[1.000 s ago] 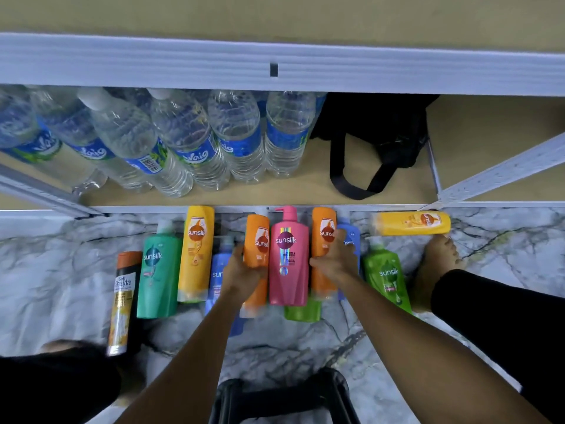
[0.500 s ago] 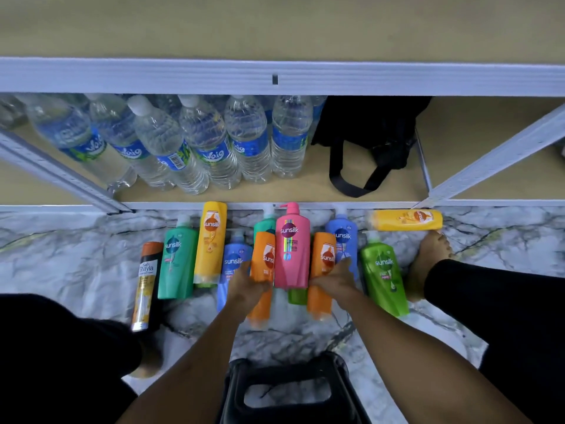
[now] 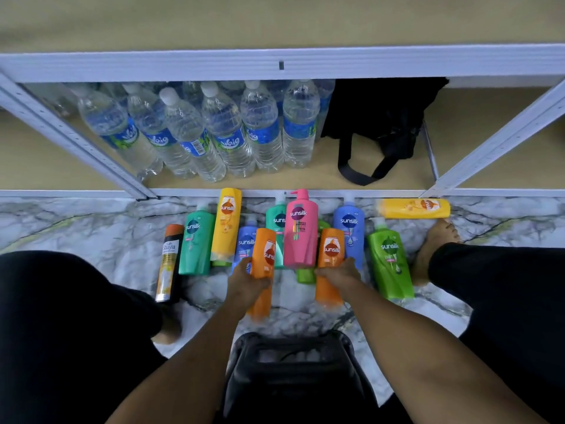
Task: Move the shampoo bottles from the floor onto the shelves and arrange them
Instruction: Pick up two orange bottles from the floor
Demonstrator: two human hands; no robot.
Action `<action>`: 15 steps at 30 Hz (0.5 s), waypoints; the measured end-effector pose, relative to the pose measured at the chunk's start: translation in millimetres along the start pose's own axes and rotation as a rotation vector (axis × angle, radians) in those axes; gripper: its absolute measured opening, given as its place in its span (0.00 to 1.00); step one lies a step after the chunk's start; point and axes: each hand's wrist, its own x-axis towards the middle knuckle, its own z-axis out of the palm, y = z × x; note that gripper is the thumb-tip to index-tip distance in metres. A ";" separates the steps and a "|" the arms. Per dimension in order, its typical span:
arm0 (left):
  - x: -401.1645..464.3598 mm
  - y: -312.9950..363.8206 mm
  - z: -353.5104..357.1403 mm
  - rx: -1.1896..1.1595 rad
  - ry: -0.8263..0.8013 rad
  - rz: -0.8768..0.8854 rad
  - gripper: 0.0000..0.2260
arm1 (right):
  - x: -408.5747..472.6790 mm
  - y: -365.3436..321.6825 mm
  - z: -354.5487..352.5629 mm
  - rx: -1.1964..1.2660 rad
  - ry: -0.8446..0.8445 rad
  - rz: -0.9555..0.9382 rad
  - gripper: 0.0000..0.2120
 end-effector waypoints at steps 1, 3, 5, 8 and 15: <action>1.9 -1.2 1.4 -0.006 0.007 0.000 0.37 | -4.7 -1.6 -1.7 0.031 -0.016 0.003 0.50; -2.5 2.7 2.8 -0.004 0.007 0.015 0.35 | -19.9 -5.4 -4.6 0.089 -0.050 -0.003 0.51; -8.1 4.5 4.4 -0.010 -0.004 0.040 0.33 | -31.9 -4.6 -5.3 0.141 -0.053 -0.021 0.49; -17.2 1.1 6.0 -0.030 -0.029 0.064 0.35 | -48.9 -3.8 -4.4 0.252 -0.041 -0.076 0.38; -55.2 -2.5 -7.1 -0.038 0.006 0.123 0.36 | -104.5 -8.2 -4.5 0.459 -0.122 -0.275 0.15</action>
